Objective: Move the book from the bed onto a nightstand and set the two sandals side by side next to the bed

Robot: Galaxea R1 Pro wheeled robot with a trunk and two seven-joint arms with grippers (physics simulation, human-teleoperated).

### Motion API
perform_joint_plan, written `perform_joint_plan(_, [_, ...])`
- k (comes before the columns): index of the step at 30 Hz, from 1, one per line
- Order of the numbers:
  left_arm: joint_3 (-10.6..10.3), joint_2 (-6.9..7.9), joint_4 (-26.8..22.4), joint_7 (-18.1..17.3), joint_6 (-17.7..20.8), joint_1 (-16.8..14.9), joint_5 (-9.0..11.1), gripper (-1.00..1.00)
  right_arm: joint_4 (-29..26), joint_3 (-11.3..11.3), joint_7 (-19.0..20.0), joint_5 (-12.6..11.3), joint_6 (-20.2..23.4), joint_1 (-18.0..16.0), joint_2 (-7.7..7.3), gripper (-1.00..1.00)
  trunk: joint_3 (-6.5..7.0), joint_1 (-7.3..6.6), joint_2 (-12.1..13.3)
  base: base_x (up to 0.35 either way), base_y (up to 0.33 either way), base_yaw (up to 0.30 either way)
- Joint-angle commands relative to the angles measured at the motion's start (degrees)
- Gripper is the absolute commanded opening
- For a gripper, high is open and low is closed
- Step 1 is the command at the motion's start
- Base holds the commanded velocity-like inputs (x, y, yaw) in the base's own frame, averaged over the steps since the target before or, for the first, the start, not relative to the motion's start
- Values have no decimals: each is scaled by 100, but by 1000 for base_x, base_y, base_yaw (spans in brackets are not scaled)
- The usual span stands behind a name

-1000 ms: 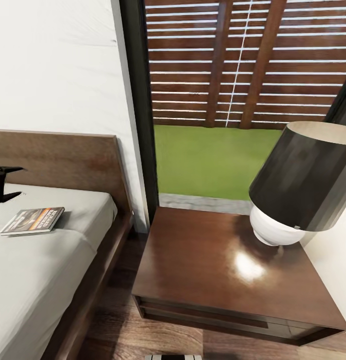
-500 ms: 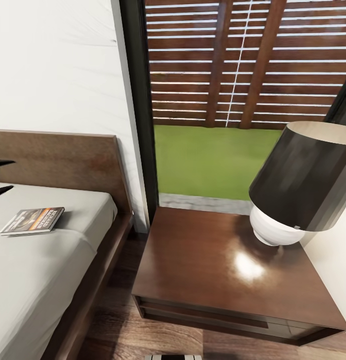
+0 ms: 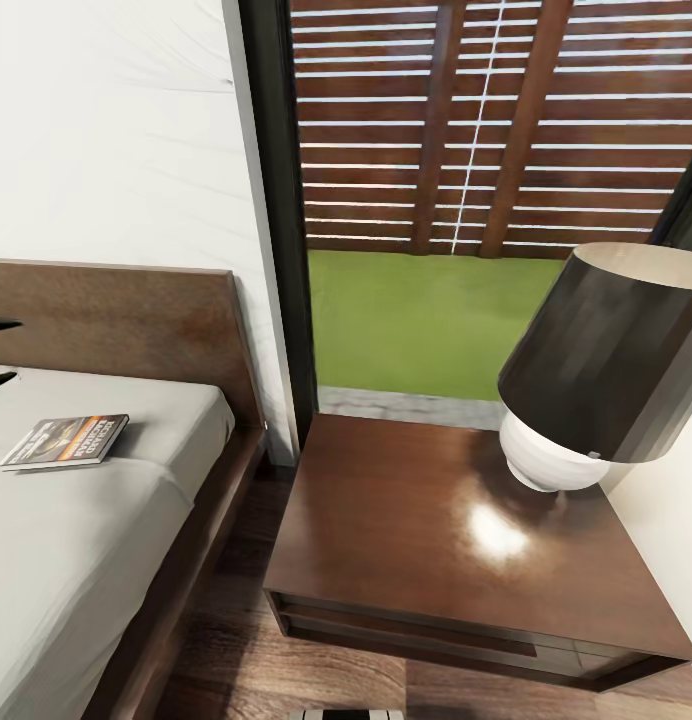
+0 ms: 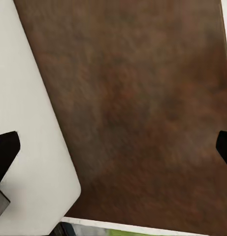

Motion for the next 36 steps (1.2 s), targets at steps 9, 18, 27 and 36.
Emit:
perform_joint_plan(9, [25,0,287,60,-261,-4,-250,100,18,27,32,-71,16,-8,-6,100,-5,-1,-2,0,0,0])
perform_joint_plan(18, [25,0,1786,60,-1635,-3,-6229,100,18,28,27,-65,14,-8,-15,100,-5,-1,-2,0,0,0])
perform_joint_plan(27, [25,9,1785,59,-1634,-3,-6229,100,18,33,28,-57,-59,-8,-12,100,-5,-1,-2,0,0,0])
perform_joint_plan(36, [25,17,1779,56,-1629,-3,-6229,100,18,38,31,-48,-95,-6,-8,100,-5,-1,-2,0,0,0])
